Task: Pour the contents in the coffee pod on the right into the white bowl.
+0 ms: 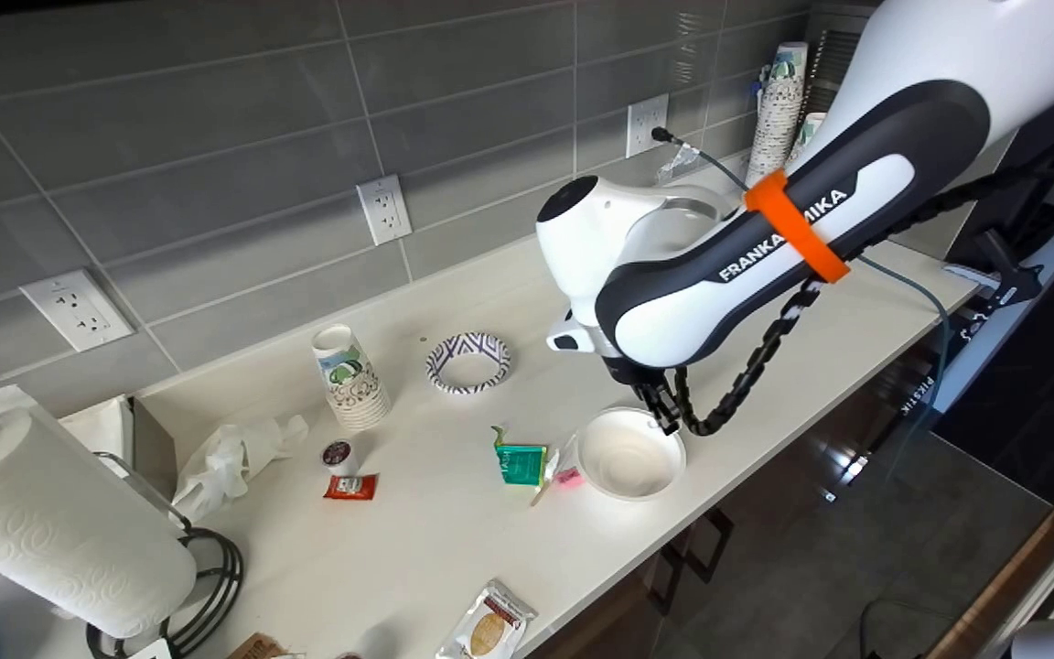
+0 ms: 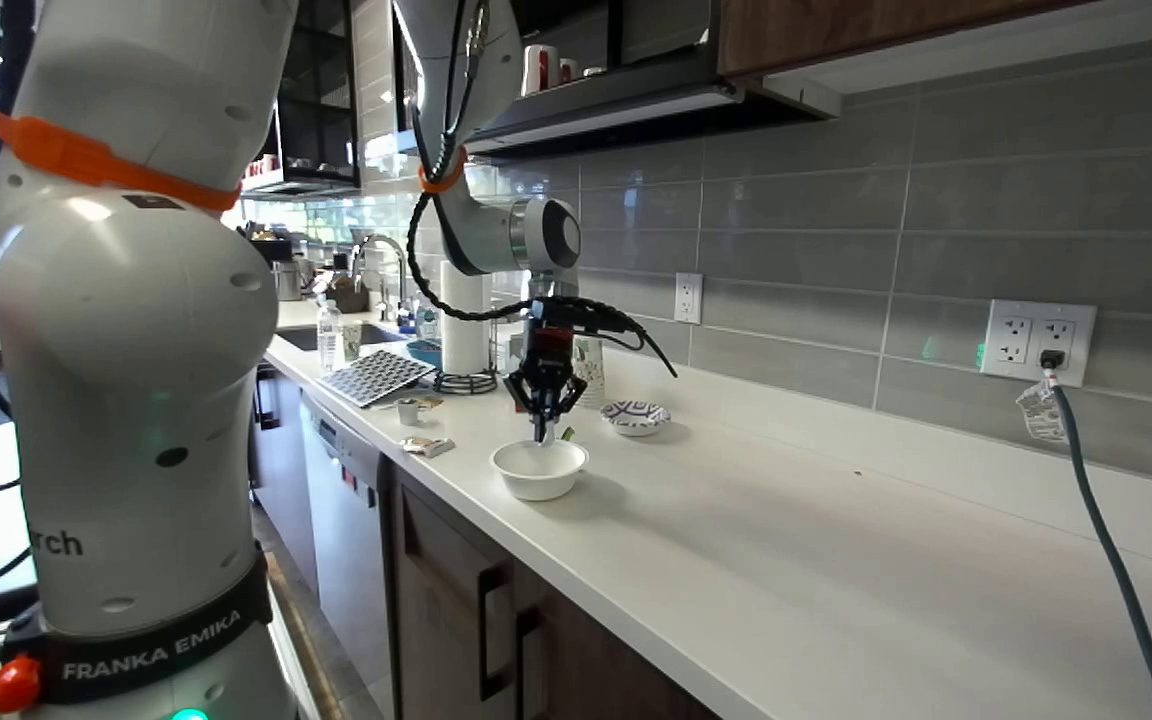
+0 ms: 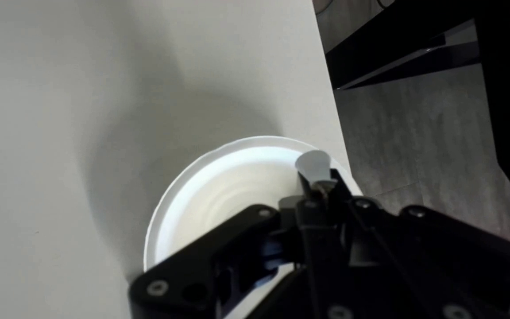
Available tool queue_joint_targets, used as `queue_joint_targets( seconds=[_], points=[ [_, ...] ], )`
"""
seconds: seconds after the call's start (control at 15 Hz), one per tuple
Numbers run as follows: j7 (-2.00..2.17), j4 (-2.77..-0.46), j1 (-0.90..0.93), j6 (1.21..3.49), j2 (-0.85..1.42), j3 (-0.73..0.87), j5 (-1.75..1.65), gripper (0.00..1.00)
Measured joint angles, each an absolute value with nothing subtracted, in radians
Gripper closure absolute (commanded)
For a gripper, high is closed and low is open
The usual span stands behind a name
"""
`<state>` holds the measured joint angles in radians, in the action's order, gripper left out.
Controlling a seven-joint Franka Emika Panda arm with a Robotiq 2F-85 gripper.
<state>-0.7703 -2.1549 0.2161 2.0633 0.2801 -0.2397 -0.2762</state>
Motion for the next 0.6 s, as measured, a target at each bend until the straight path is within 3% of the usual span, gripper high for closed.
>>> queue_joint_targets(
  seconds=[0.4,0.6],
  points=[
    [-0.77,-2.094,0.243,2.016,0.337,-0.25,-0.318,0.81],
    [-0.77,-2.065,0.251,1.991,0.36,-0.251,-0.338,0.83]
  ],
)
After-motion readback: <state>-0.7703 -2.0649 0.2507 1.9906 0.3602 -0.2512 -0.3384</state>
